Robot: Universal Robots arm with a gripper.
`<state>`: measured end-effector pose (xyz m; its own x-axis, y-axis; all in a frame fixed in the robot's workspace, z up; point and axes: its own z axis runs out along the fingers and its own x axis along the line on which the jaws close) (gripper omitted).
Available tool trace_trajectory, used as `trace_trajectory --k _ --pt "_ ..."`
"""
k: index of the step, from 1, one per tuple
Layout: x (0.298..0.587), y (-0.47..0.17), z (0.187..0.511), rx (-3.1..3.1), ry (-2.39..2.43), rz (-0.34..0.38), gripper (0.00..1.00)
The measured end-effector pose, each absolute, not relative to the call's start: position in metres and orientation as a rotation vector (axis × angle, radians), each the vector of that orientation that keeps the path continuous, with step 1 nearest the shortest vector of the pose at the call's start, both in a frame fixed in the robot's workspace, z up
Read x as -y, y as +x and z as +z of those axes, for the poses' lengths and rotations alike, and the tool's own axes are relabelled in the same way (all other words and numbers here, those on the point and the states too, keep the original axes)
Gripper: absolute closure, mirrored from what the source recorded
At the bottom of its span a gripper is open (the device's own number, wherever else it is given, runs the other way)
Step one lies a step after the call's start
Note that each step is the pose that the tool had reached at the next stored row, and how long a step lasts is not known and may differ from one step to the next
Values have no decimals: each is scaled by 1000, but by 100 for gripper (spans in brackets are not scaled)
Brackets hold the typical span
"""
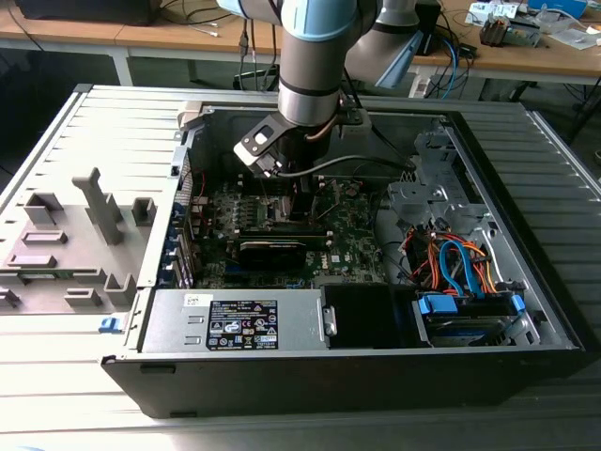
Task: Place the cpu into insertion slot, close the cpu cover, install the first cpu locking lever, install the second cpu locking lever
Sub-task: 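Place the cpu into insertion slot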
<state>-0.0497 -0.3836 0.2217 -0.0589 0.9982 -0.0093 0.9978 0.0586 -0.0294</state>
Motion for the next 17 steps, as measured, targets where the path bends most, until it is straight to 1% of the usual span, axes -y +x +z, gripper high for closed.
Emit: trace_trajectory --k 17 --pt "376 -55 212 2239 -2187 48 45"
